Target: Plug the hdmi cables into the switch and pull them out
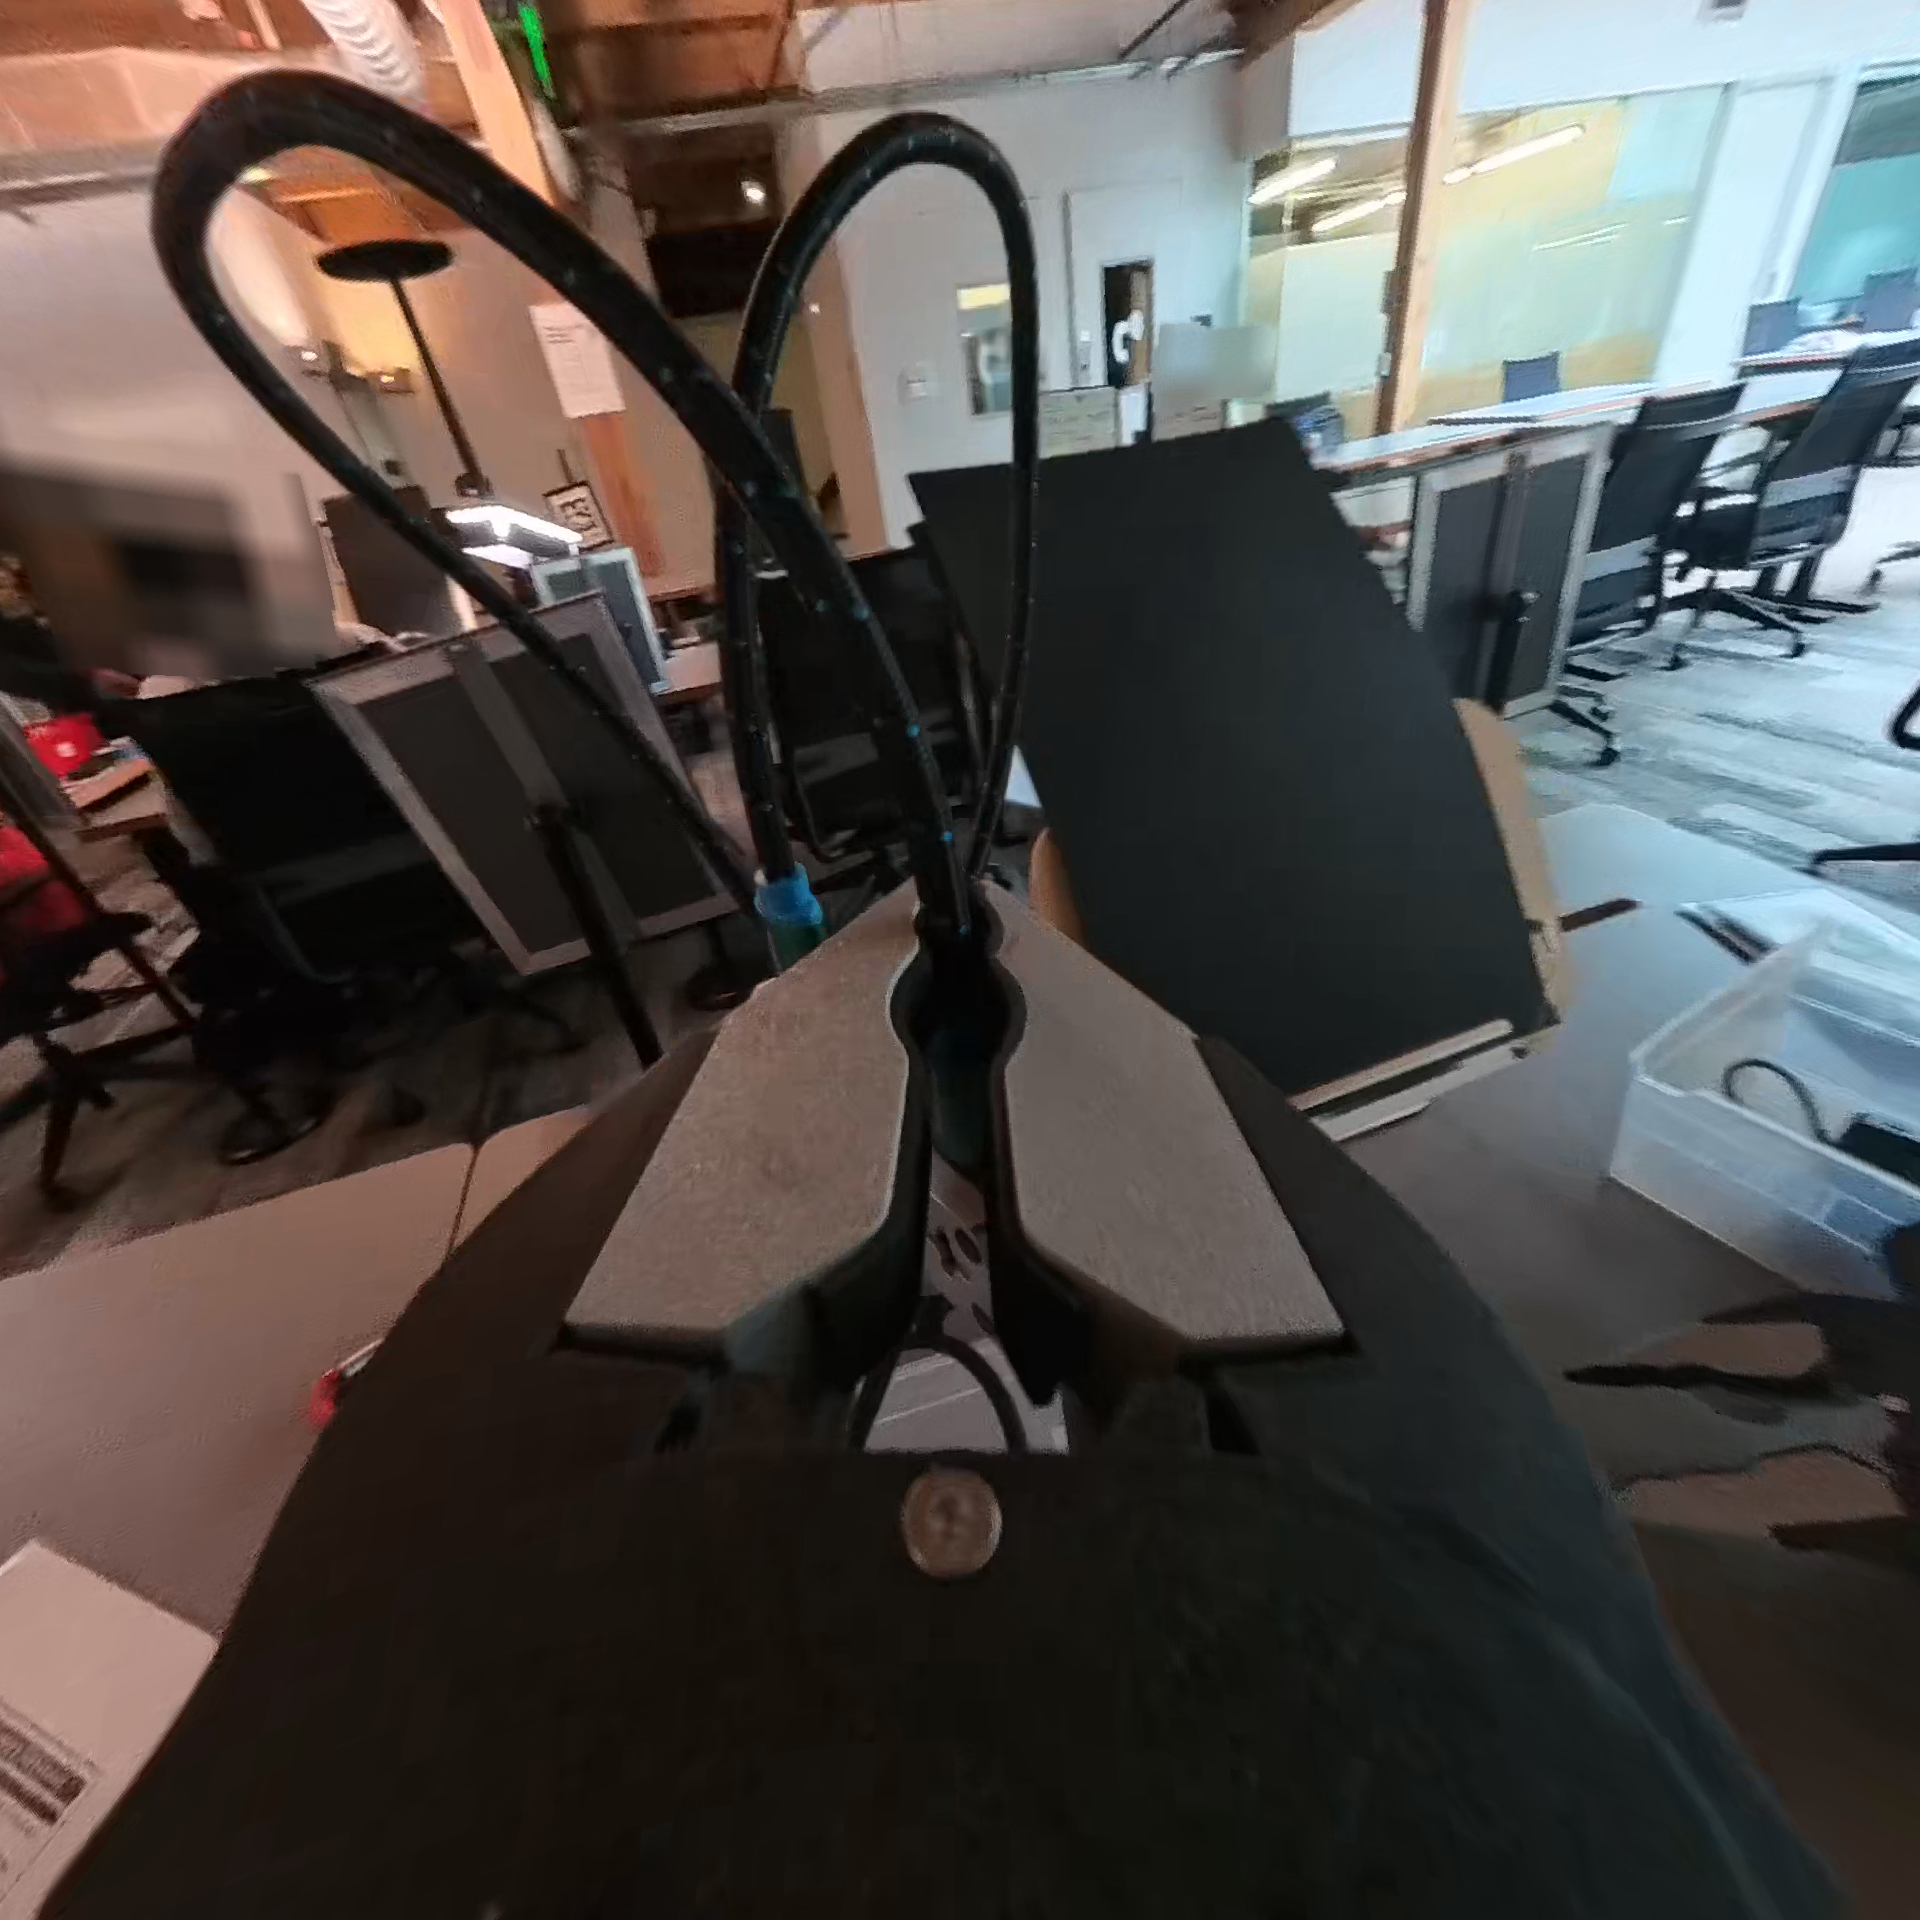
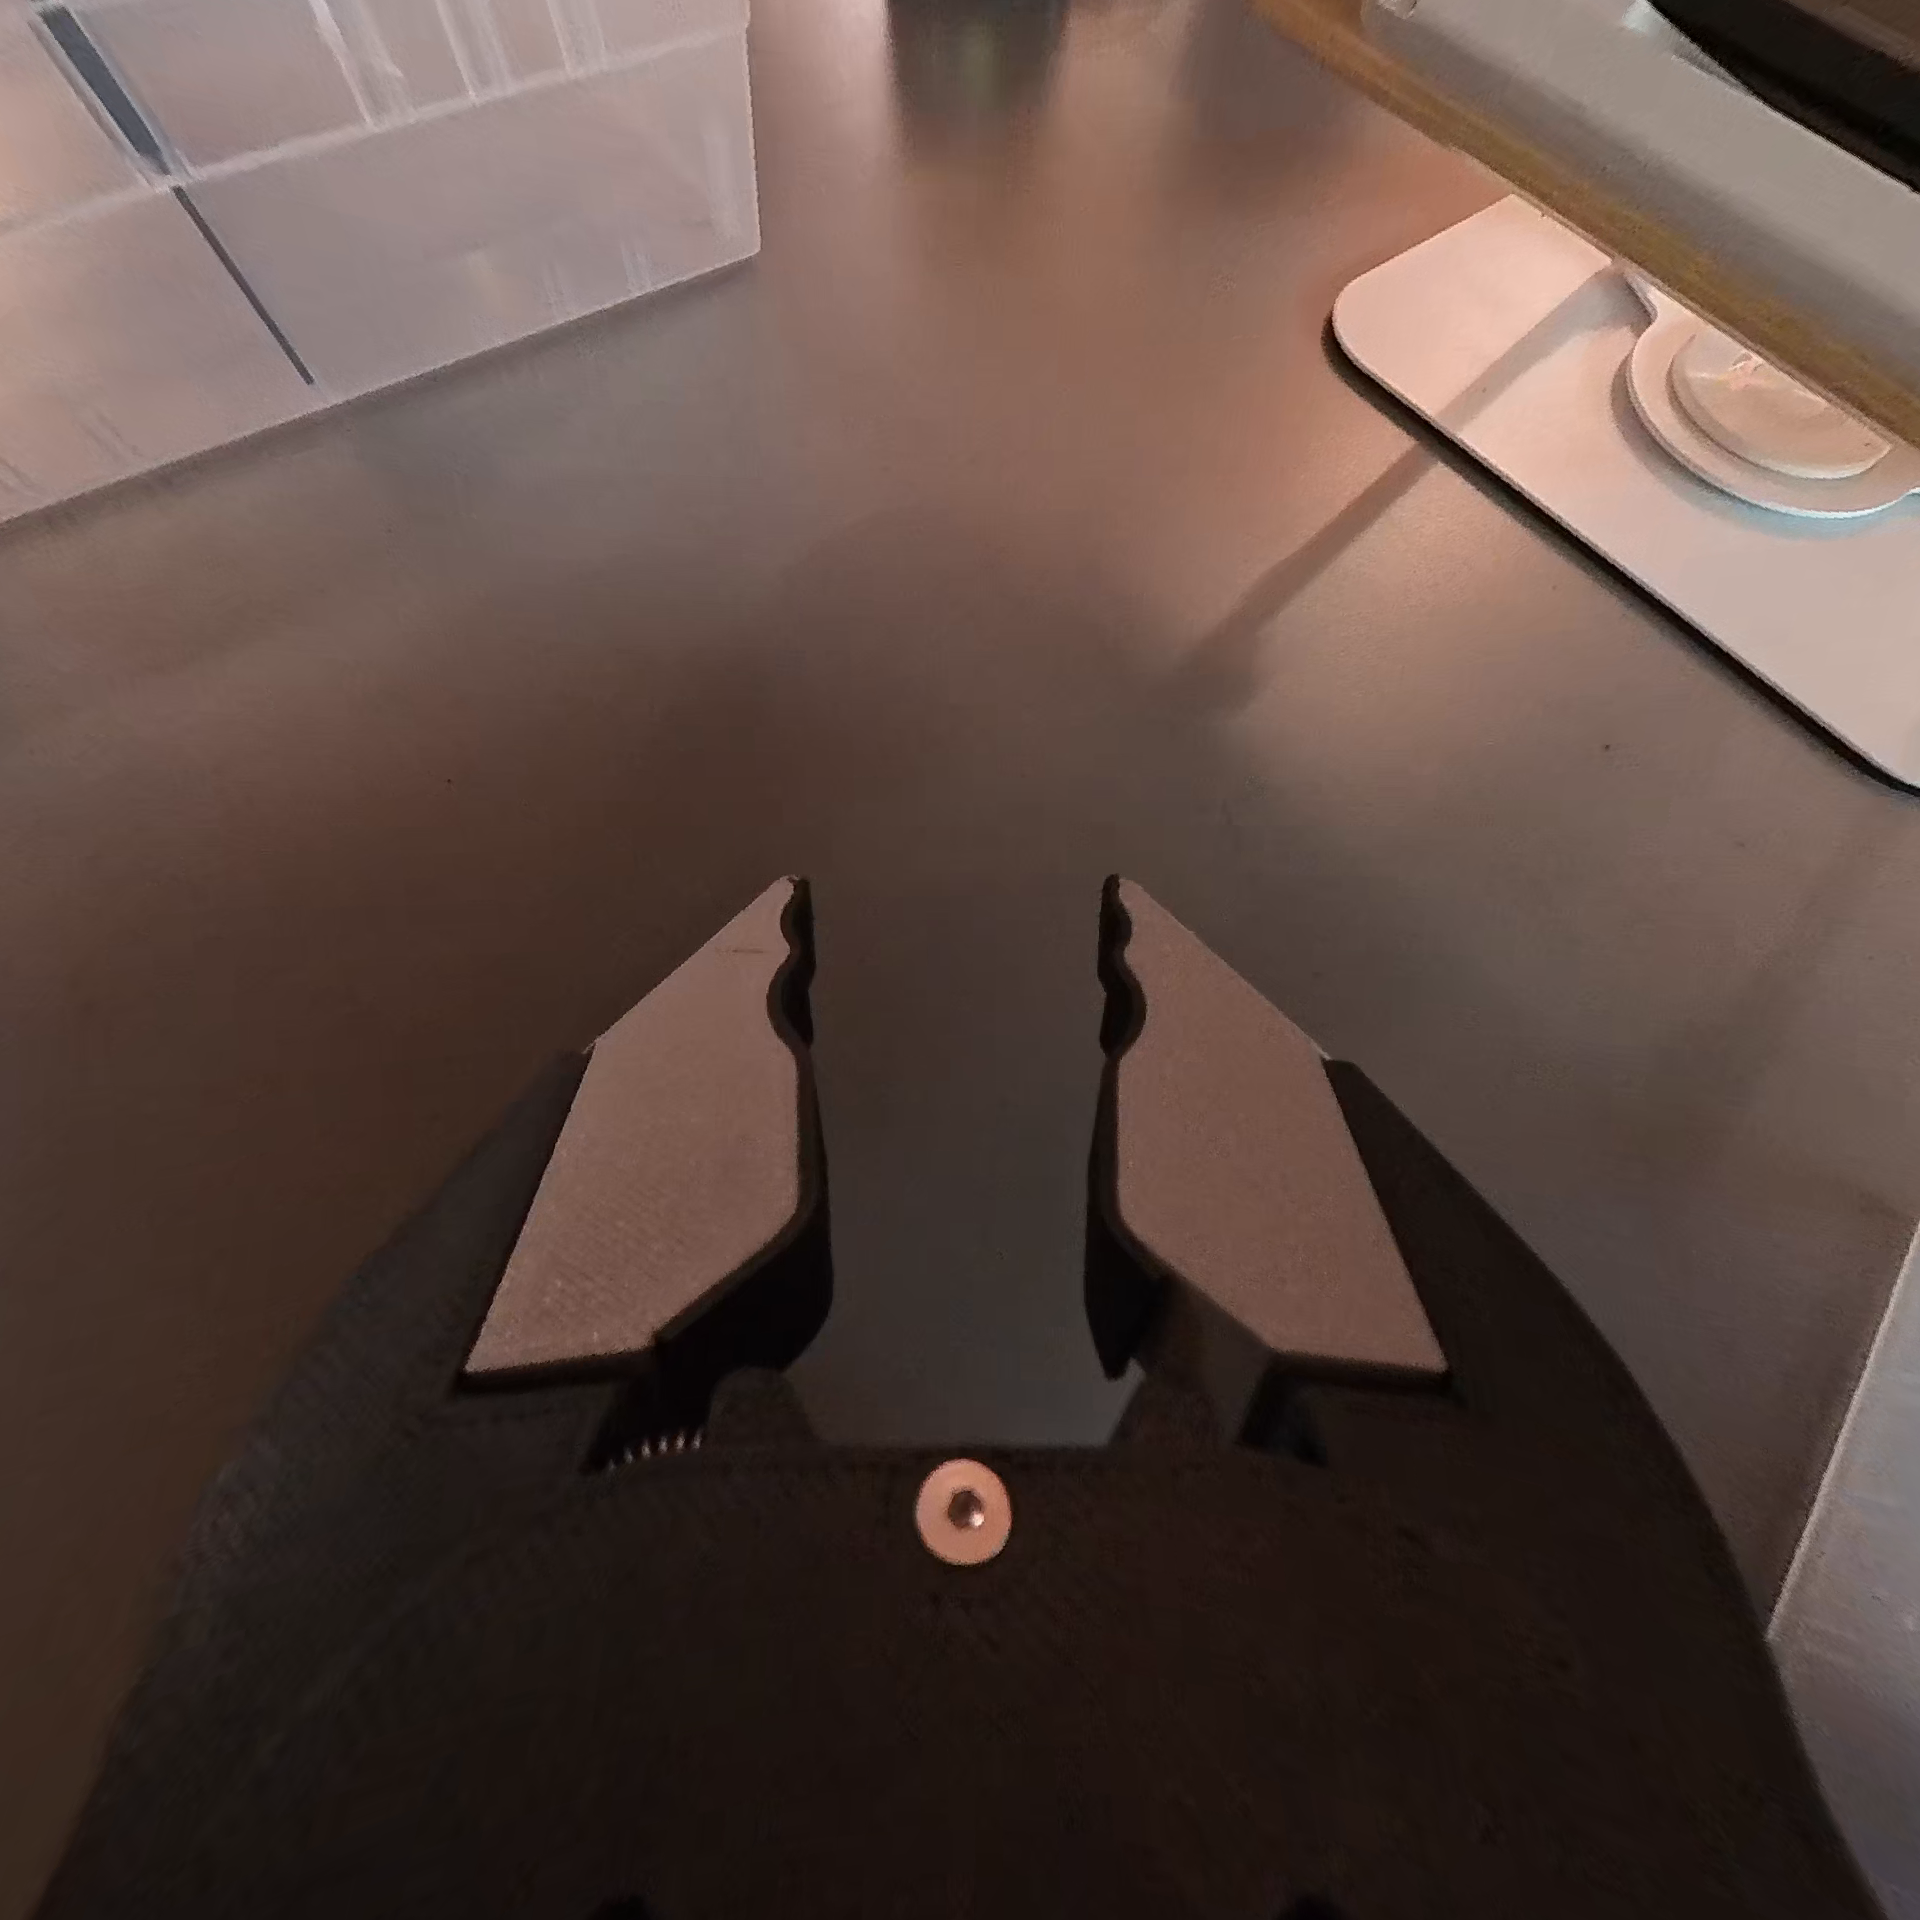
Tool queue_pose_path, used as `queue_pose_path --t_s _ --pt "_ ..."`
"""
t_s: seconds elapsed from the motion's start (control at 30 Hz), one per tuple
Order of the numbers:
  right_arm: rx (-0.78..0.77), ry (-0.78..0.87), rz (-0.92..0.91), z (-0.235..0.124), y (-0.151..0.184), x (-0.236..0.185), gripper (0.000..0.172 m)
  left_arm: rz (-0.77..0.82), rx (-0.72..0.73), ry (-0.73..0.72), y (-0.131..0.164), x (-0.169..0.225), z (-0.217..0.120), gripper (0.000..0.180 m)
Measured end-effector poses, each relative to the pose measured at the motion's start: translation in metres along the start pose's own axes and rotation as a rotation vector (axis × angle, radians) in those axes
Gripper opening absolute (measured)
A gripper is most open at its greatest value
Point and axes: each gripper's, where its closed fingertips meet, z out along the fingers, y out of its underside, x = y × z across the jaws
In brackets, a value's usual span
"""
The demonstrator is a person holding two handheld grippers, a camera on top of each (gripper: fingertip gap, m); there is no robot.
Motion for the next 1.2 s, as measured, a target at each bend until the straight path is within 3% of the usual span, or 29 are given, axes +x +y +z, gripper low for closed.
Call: queue_pose_path --t_s 0.17,0.33,0.43,0.6,0.7,0.87,1.07,1.13,1.2 --pt "0.005 -0.015 0.018 -0.001 -0.001 -0.001 0.052 -0.077 0.035 0.283 -0.032 0.058 -0.007 0.000" --pt "0.143 -0.238 0.098 -0.018 -0.024 -0.028 0.063 -0.051 0.006 0.488 -0.023 0.120 -0.009 0.000" --pt "0.255 -0.318 0.140 -0.036 -0.041 -0.032 0.069 -0.092 -0.013 0.609 -0.006 0.155 -0.007 0.000" --pt "0.413 -0.398 0.166 -0.064 -0.063 -0.031 0.079 -0.106 -0.118 0.713 0.056 0.194 0.010 0.001" --pt "0.554 -0.515 0.097 -0.091 -0.078 -0.049 0.080 -0.172 -0.156 0.864 0.086 0.221 0.007 0.000" --pt "0.618 -0.478 0.018 -0.097 -0.081 -0.056 0.080 -0.156 -0.218 1.043 0.130 0.266 -0.009 0.000" --pt "0.631 -0.510 0.038 -0.097 -0.082 -0.058 0.082 -0.209 -0.085 1.197 0.127 0.291 -0.031 0.000" --pt "0.627 -0.445 0.086 -0.092 -0.081 -0.045 0.078 -0.211 -0.087 1.211 0.131 0.293 -0.033 0.000" --pt "0.622 -0.461 0.123 -0.091 -0.080 -0.041 0.090 -0.192 -0.092 1.220 0.133 0.295 -0.036 0.000"
